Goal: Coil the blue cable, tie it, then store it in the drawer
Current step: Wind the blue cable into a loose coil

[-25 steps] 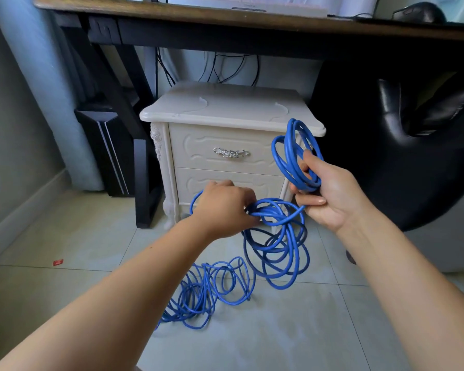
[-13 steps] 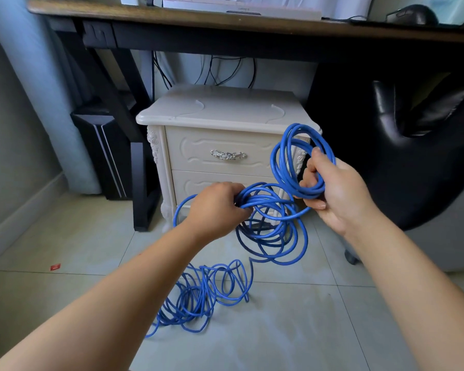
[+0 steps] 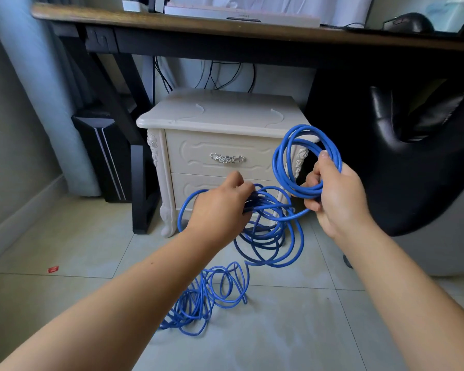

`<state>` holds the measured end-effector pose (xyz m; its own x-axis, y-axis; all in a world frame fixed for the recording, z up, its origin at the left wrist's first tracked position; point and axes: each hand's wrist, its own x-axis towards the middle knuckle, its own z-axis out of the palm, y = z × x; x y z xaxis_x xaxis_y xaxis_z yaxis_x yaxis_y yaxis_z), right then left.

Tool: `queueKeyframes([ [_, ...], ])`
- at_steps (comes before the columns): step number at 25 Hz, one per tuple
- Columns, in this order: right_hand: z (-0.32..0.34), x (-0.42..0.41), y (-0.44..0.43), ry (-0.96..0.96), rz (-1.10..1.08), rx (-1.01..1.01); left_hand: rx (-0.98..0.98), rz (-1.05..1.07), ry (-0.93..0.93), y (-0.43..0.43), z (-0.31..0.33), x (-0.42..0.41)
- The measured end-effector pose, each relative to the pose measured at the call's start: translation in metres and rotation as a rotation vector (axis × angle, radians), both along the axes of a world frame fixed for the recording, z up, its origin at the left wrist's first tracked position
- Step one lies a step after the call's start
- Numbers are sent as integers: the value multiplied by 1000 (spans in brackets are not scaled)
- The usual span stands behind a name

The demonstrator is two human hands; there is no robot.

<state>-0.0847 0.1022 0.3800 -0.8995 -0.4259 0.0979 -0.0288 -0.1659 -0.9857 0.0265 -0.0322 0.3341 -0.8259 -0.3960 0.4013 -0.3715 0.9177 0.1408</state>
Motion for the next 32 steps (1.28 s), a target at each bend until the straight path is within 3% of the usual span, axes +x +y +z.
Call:
queueKeyframes([
  [4,-4,-1,-3,97,-63,108,-134,115,-1,7,4,-8],
  [7,-6,-2,-3,206,-143,258,-103,71,-109,10,-1,-14],
  [11,-8,7,-2,351,-154,337,366,54,28,-5,-3,-10],
  [15,-26,18,1,651,-94,469,881,145,152,-28,1,-4],
  [17,-33,19,2,746,-89,556,1014,140,174,-34,3,3],
  [19,-34,18,3,827,-132,630,882,104,163,-36,5,7],
  [21,-33,19,3,870,-163,671,598,44,132,-36,7,10],
  [23,-35,19,0,872,-151,722,313,29,-7,-33,7,11],
  [27,-39,16,-6,804,-145,777,25,118,-205,-18,12,9],
  [29,-32,6,-4,615,-202,720,-40,89,-143,-21,10,8],
  [32,-27,-7,3,480,-259,677,141,-217,19,-30,2,14],
])
